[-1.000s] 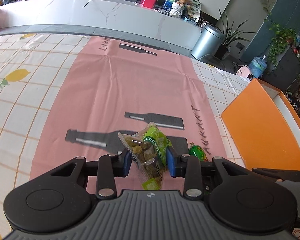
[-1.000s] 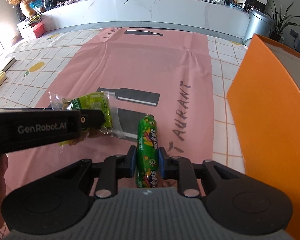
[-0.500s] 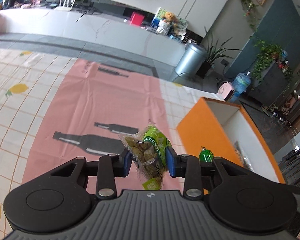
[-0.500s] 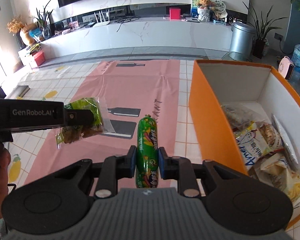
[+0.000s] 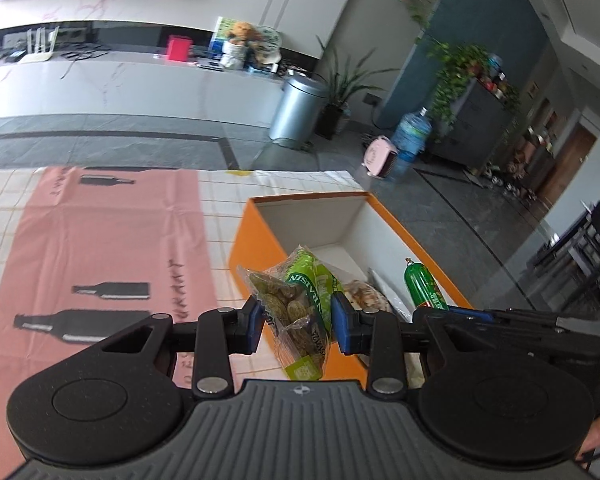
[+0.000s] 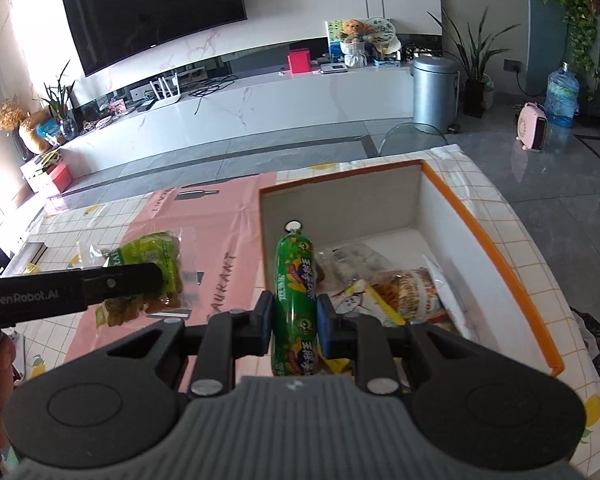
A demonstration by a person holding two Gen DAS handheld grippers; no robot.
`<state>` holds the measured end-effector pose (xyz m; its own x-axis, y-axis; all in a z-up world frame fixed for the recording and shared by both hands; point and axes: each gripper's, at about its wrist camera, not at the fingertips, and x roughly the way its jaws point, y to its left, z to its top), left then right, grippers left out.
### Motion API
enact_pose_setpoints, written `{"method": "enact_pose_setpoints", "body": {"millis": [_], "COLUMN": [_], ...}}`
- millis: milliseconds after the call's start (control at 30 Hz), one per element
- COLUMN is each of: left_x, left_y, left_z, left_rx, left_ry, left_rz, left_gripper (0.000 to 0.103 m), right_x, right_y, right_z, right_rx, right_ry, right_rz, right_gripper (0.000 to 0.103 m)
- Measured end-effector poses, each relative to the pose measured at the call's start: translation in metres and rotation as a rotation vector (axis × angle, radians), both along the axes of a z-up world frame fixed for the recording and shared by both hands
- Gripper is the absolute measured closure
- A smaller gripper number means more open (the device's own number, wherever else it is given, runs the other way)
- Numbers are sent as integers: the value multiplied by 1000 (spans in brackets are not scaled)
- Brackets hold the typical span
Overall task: Organize snacks
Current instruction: 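Carry the pastry bag and green sausage with both grippers over the orange box, then open both grippers to drop the pastry bag and sausage into the box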
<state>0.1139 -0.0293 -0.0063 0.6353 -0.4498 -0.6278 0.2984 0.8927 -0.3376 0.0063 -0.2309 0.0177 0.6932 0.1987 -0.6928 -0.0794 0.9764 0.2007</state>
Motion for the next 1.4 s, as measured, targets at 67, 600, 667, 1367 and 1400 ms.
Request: {"method": "enact_pose_setpoints", "body": {"millis": [67, 600, 667, 1367, 1400], "left_x": [6, 80, 92, 149, 151], "left_y": [-13, -113, -117, -147, -147], "left_z": [0, -27, -34, -86, -86], "left_rx": [15, 308, 348, 649, 651], "left_ry": [-1, 31, 56, 239, 238], "left_rz": [-43, -342, -363, -500, -499], "left_gripper": [64, 64, 64, 63, 63], "right_x": [3, 79, 92, 204, 207], "right_y": [-17, -73, -75, -44, -44], "right_z": [-2, -41, -47, -95, -97], "right_rx": [12, -9, -28, -222, -230], "right_ry": [26, 140, 148, 220, 229], "right_rz": [-12, 51, 67, 272, 271], "right_gripper": [84, 84, 84, 84, 84]}}
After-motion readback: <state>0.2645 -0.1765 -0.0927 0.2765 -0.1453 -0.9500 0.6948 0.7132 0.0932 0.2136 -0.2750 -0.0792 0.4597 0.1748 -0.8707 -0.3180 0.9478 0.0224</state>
